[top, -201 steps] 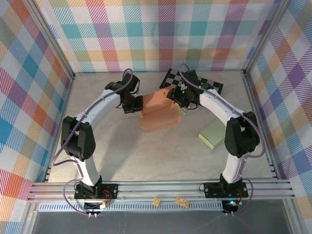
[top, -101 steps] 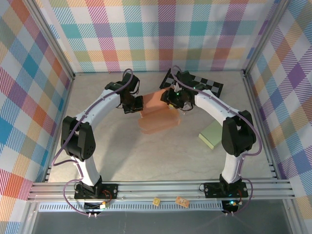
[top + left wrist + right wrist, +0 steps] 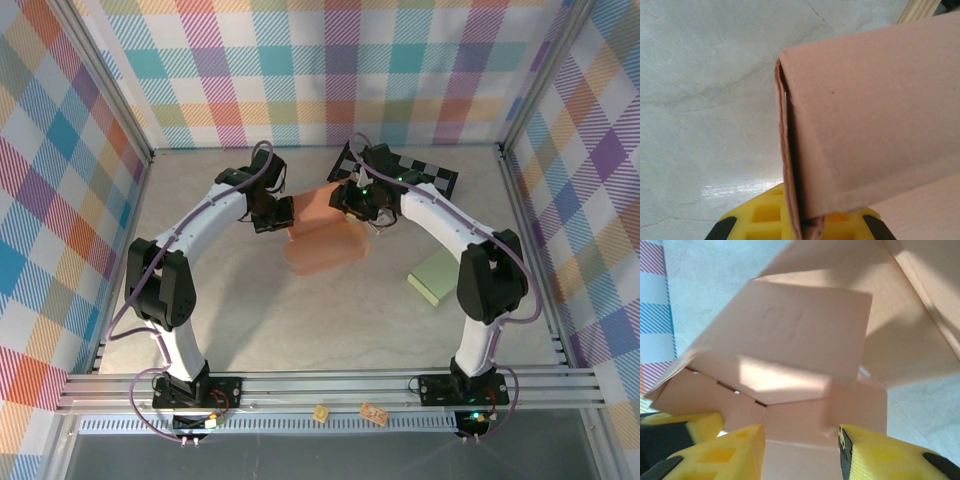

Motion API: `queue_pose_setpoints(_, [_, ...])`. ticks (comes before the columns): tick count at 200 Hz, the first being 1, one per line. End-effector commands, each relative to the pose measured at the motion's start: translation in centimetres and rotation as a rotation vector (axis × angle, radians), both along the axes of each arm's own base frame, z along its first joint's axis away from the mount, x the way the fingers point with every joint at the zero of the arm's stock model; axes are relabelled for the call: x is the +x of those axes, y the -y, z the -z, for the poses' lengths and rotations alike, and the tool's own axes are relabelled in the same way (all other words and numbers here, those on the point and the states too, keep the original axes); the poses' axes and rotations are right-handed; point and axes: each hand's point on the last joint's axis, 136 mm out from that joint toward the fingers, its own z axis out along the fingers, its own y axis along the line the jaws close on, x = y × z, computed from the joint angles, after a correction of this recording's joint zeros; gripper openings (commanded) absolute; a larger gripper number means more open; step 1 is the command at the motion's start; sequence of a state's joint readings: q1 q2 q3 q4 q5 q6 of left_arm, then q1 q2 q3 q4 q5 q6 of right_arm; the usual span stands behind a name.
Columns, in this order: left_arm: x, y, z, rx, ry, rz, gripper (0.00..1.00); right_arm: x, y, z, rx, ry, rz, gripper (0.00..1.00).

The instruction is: Fold the paper box

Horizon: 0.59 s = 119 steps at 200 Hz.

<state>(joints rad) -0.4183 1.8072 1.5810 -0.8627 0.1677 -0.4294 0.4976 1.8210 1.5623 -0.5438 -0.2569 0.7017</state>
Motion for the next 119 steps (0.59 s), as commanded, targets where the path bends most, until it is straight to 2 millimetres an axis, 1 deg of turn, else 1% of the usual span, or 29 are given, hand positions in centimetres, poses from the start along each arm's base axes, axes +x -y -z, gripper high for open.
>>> queue_pose_setpoints(1, [-0.2,0.7,-0.9,-0.02,0.011,0.026,0.0,0.5,0.6,-6.6,0.052,0.129,0.022,0.44])
queue_pose_setpoints(21, [-0.2,0.8,-0.9,-0.022,0.01,0.028,0.0,1.8,0.4,-8.0,0.047,0.142,0.031,0.44])
queue_pose_setpoints(32, [-0.2,0.8,-1.0,-0.024,0.011,0.027,0.0,2.7,0.1,-7.7,0.031,0.127,0.033,0.44])
queue_pose_setpoints(38, [-0.2,0.8,-1.0,-0.023,0.013,0.028,0.0,3.1,-0.1,-8.1,0.03,0.133,0.034,0.44])
queue_pose_setpoints(56, [-0.2,0.8,-1.1,-0.023,0.013,0.027,0.0,4.3,0.3,-8.1,-0.016,0.115,0.076,0.46])
queue_pose_setpoints(86, [-0.3,0.7,-1.1,-0.024,0.011,0.023,0.0,5.8,0.6,-6.8,-0.087,0.098,0.095,0.48])
queue_pose_setpoints(119, [-0.4,0.7,-1.2,-0.025,0.011,0.025,0.0,5.6,0.5,-4.6,-0.121,0.032,0.091,0.49])
